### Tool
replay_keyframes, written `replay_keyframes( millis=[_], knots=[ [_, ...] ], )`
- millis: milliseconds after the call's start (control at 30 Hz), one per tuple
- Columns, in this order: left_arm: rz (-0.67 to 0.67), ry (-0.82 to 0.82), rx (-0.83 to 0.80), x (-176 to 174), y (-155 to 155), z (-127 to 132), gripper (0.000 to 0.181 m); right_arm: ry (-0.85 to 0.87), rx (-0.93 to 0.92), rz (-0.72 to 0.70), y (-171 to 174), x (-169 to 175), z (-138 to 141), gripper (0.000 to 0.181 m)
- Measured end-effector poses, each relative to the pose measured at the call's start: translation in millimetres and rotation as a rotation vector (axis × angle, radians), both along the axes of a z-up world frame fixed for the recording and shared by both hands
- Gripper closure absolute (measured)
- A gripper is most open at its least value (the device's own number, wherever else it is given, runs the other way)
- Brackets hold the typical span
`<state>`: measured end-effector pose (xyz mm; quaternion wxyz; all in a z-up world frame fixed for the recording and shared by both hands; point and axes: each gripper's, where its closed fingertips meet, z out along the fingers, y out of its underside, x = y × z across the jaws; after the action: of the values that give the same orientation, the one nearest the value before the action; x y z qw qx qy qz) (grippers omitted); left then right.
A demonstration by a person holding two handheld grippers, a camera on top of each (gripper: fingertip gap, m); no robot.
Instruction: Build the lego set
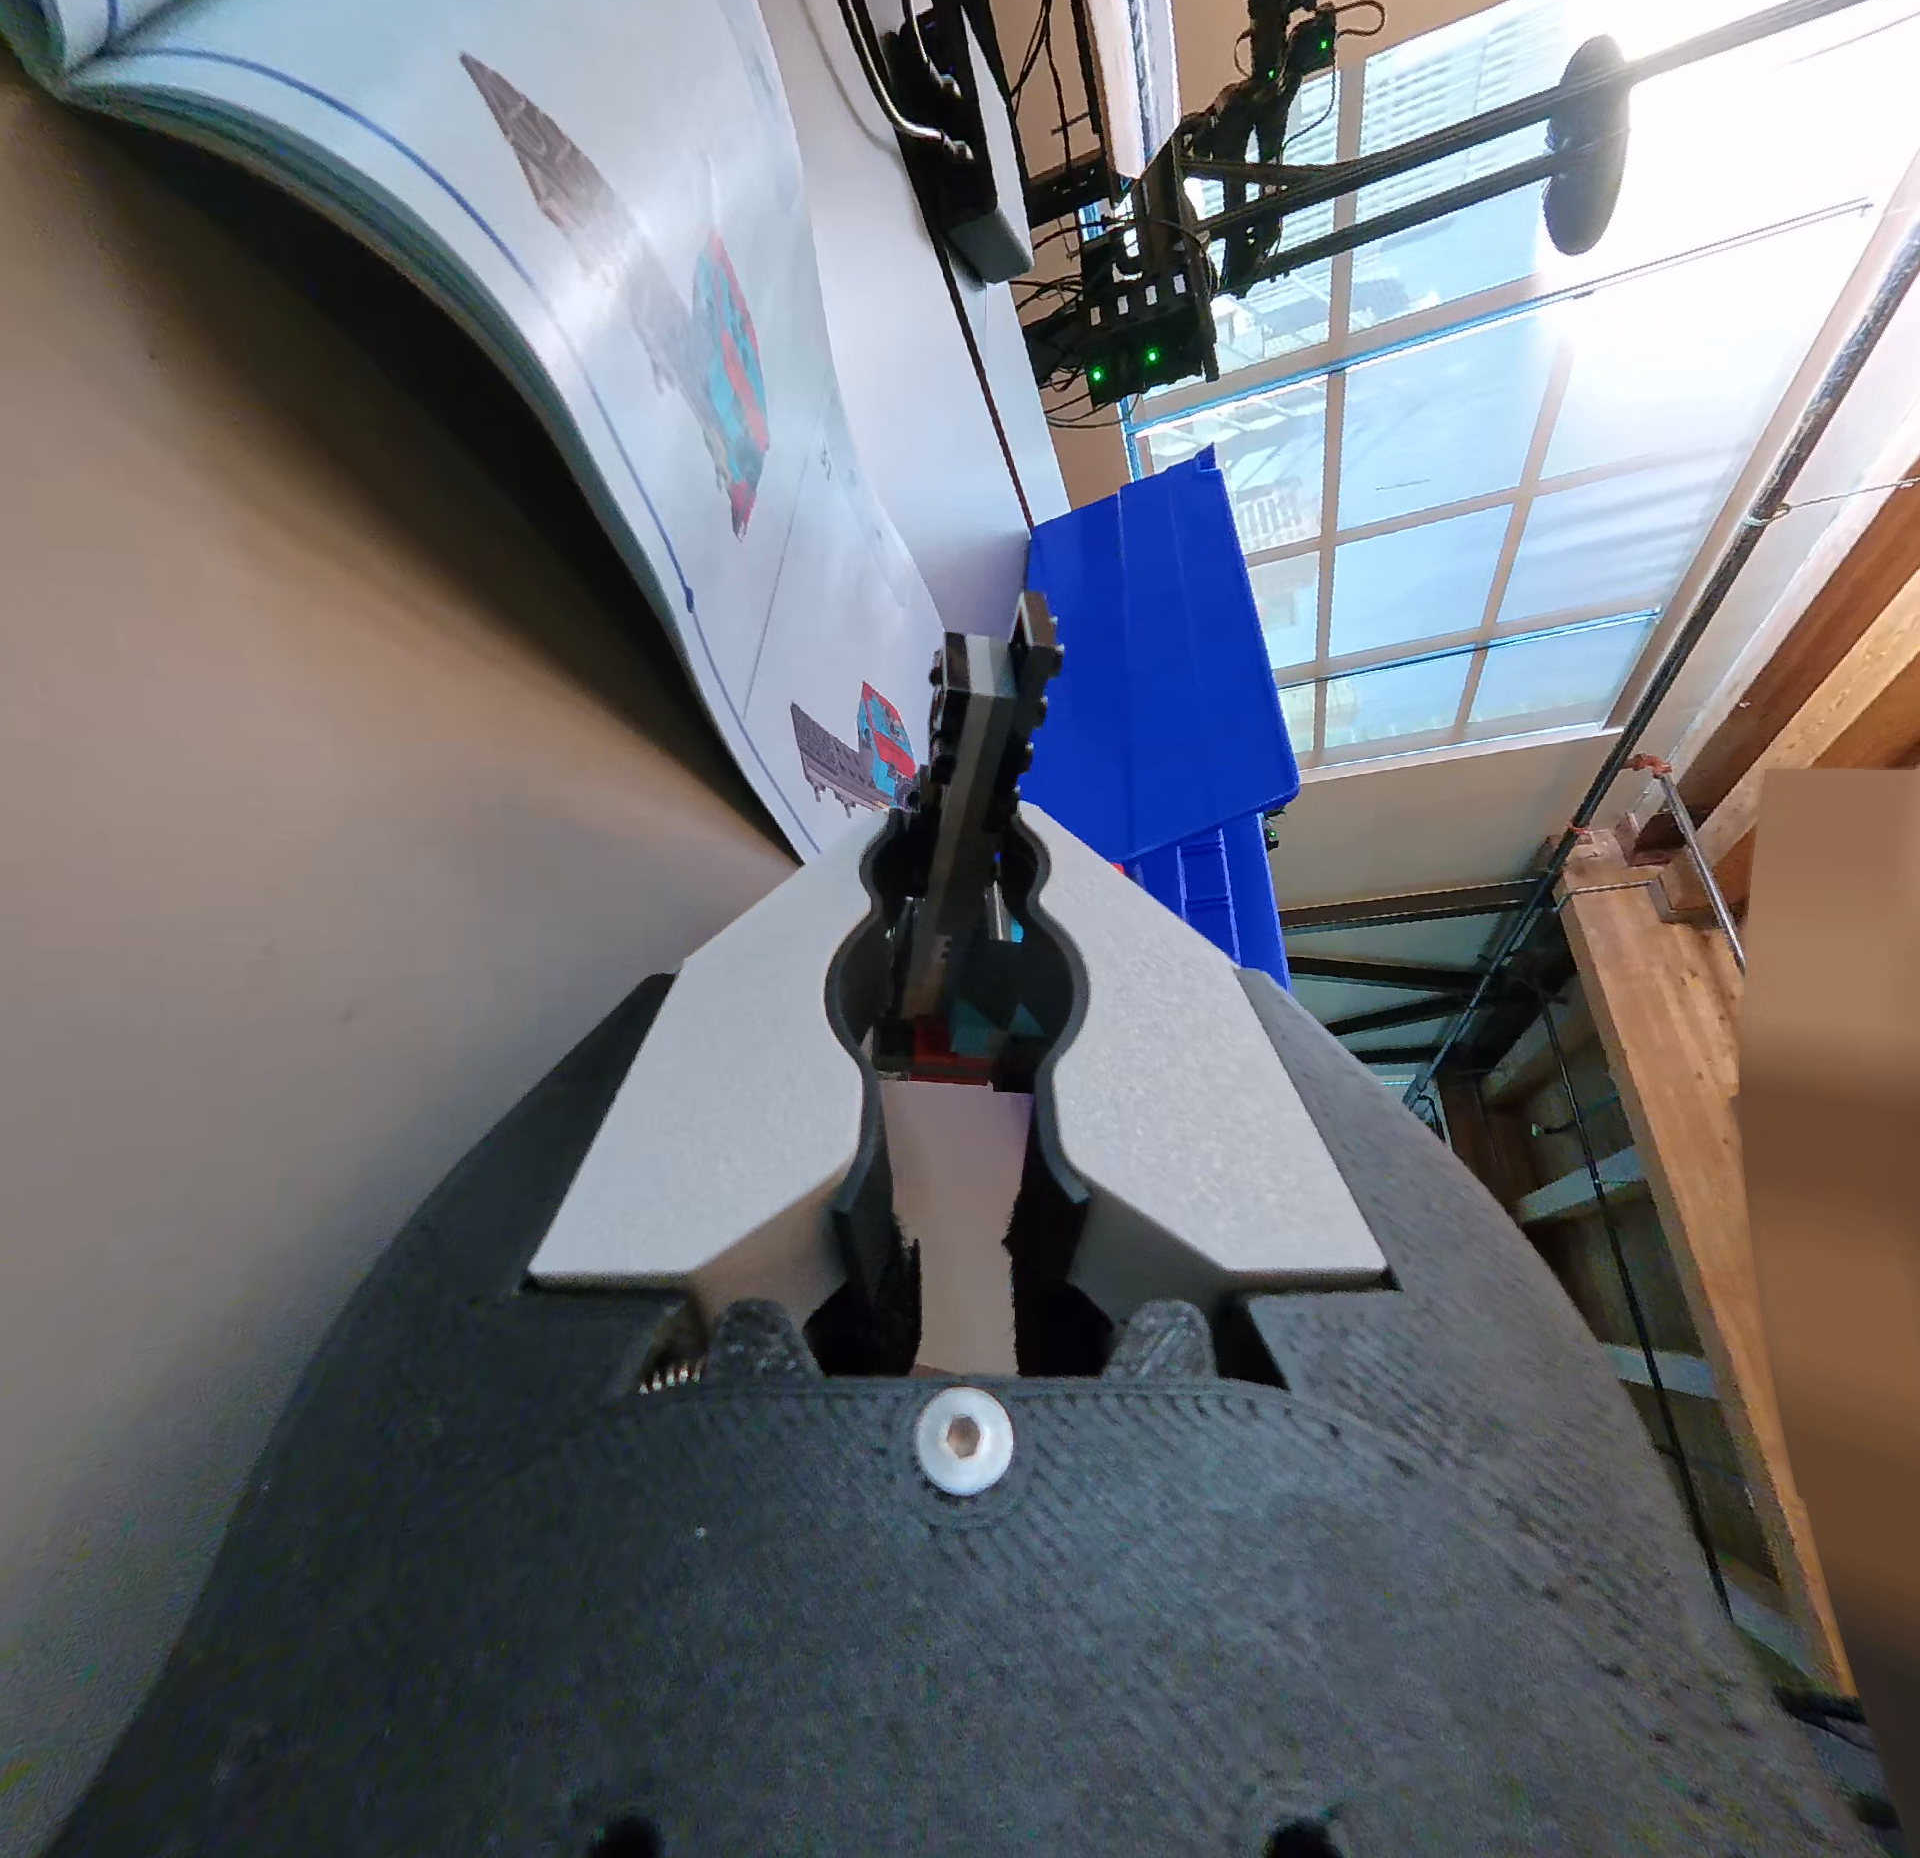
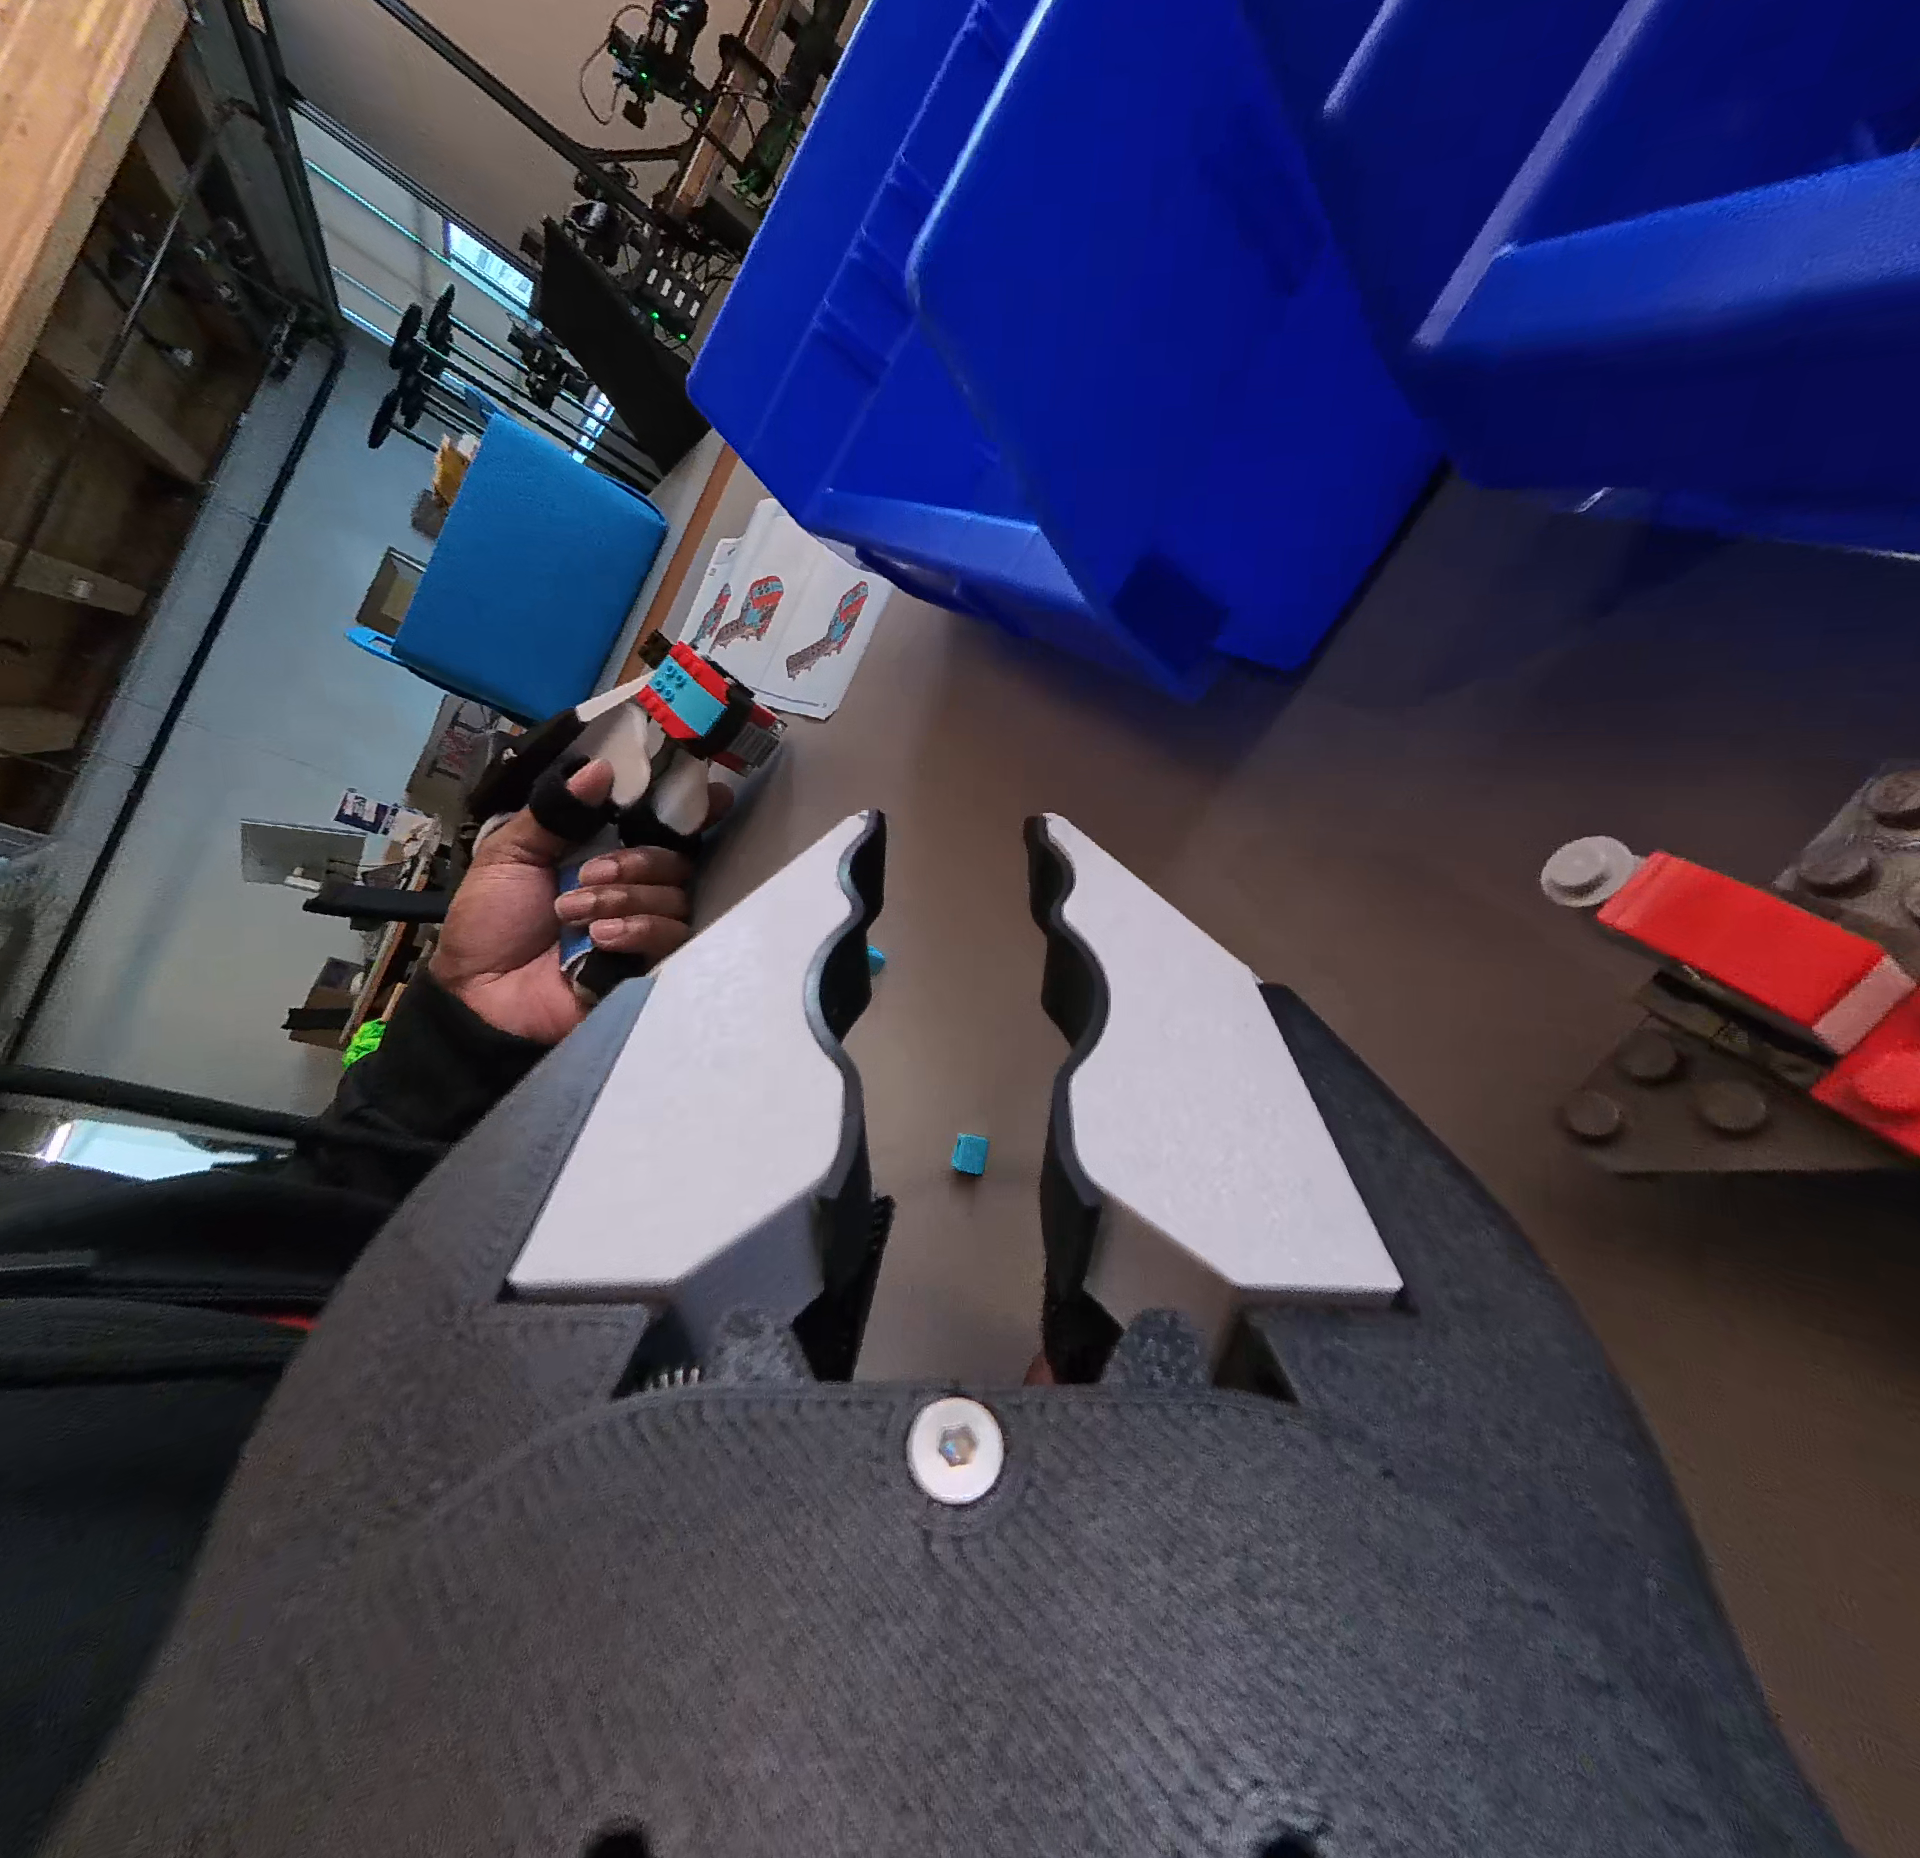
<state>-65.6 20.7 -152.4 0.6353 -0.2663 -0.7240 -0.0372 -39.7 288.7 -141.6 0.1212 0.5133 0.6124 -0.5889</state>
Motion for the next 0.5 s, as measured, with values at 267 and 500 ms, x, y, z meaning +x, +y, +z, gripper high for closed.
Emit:
replay_keyframes(
  millis=[267,500],
  knots=[
    [0.010,-0.004,-0.008,-0.5,-1.0,-0.8,0.164,-0.003,-0.031,-0.001,1.8,-0.8,2.7,0.155],
    [0.014,-0.004,-0.015,-0.5,-1.3,-0.6,0.164,0.005,-0.065,-0.008,4.8,-1.3,6.9,0.155]
  ],
)
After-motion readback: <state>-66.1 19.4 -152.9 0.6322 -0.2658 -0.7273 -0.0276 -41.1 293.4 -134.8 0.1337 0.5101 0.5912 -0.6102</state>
